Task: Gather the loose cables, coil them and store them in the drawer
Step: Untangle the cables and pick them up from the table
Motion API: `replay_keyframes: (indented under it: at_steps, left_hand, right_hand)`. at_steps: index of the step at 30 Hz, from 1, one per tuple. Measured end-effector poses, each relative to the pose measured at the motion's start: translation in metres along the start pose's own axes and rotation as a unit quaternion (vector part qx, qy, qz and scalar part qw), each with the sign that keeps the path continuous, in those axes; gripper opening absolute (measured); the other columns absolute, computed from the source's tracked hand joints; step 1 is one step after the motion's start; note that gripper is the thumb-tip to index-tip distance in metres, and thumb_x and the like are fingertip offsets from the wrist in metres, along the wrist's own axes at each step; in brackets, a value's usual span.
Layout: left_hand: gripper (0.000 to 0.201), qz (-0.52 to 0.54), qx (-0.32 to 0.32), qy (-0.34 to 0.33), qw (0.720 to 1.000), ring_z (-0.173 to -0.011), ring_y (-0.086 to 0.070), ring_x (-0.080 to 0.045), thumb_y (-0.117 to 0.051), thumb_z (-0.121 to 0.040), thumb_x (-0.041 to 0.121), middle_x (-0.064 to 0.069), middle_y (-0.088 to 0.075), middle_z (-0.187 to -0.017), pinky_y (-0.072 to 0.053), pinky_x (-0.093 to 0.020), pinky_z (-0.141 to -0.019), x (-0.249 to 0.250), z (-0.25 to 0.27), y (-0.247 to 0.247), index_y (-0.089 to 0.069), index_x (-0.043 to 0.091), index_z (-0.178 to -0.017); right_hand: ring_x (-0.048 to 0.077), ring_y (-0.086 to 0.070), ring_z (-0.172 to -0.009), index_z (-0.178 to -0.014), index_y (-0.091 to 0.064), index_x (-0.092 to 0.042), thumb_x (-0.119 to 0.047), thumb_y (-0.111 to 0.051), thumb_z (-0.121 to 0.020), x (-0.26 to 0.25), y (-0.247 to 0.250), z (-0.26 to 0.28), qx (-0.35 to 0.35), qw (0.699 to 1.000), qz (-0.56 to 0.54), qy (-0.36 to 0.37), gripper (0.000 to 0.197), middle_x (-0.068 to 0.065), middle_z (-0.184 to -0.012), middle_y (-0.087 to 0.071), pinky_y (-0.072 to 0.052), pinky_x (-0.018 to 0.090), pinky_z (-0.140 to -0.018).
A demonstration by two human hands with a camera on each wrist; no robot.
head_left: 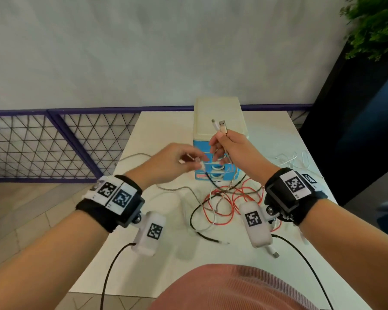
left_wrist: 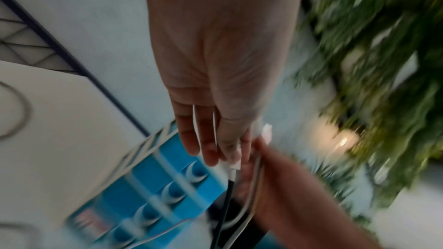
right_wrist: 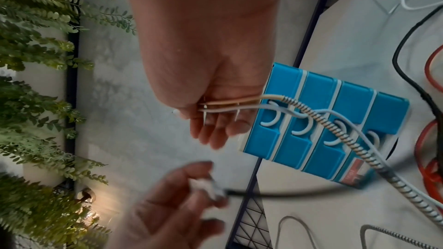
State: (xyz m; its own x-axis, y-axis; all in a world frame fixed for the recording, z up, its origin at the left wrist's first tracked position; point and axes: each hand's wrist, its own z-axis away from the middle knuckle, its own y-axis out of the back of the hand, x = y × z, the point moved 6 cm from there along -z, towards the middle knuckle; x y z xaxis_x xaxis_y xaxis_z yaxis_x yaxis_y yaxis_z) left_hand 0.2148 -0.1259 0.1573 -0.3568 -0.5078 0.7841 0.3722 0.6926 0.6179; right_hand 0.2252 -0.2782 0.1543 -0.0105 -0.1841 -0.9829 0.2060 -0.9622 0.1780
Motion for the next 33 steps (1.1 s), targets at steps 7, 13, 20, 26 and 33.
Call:
replay_keyframes:
  at_steps: [7,13,20,26,33]
  left_hand:
    - [0.031,0.051,0.116,-0.051,0.991,-0.083,-0.067,-0.021,-0.064,-0.088,0.011,0.002,-0.064,-0.087,-0.050,-0.024,-0.069,0.040,-0.015,0.047,-0.054,0.020,-0.115]
    - [0.030,0.284,0.169,0.054,0.942,-0.082,-0.069,-0.021,-0.057,-0.091,0.032,-0.007,-0.067,-0.089,-0.057,-0.038,-0.075,0.029,-0.015,0.019,-0.039,0.011,-0.103]
    - [0.022,0.398,0.049,0.125,0.907,-0.101,-0.066,-0.018,-0.054,-0.094,0.027,-0.006,-0.065,-0.104,-0.054,-0.031,-0.081,0.017,-0.013,-0.033,-0.044,0.012,-0.107]
    - [0.048,0.419,-0.069,0.125,0.897,-0.095,-0.061,-0.014,-0.049,-0.094,0.043,-0.004,-0.064,-0.102,-0.048,-0.039,-0.098,0.024,-0.017,-0.059,-0.045,0.005,-0.124]
    - [0.036,0.118,0.012,0.027,0.993,-0.070,-0.057,0.005,-0.071,-0.081,0.012,0.011,-0.058,-0.080,-0.045,-0.013,-0.071,0.031,-0.029,-0.051,-0.046,0.020,-0.104]
  right_hand:
    - [0.021,-0.070,-0.068,-0.101,-0.059,-0.006,-0.027,-0.036,-0.105,-0.027,-0.019,0.008,-0.093,0.992,-0.083,0.017,0.031,0.008,-0.077,-0.069,-0.057,0.031,-0.070]
    - [0.011,-0.041,-0.047,-0.083,-0.049,-0.014,-0.021,-0.035,-0.105,-0.037,-0.014,-0.002,-0.044,0.995,-0.062,0.060,0.028,-0.003,-0.061,-0.040,-0.039,0.025,-0.052]
    - [0.013,-0.049,-0.051,-0.092,-0.052,-0.011,-0.022,-0.033,-0.106,-0.027,0.003,-0.003,-0.016,0.990,-0.128,0.050,0.026,-0.002,-0.063,-0.044,-0.044,0.021,-0.051]
    - [0.007,-0.033,-0.043,-0.094,-0.052,-0.012,-0.024,-0.034,-0.105,-0.024,0.010,-0.002,-0.014,0.986,-0.163,0.039,0.025,-0.005,-0.061,-0.040,-0.030,0.018,-0.041]
    - [0.006,-0.027,-0.037,-0.094,-0.052,-0.008,-0.021,-0.034,-0.105,-0.025,0.001,-0.001,-0.028,0.994,-0.097,0.038,0.025,-0.001,-0.058,-0.033,-0.027,0.019,-0.038]
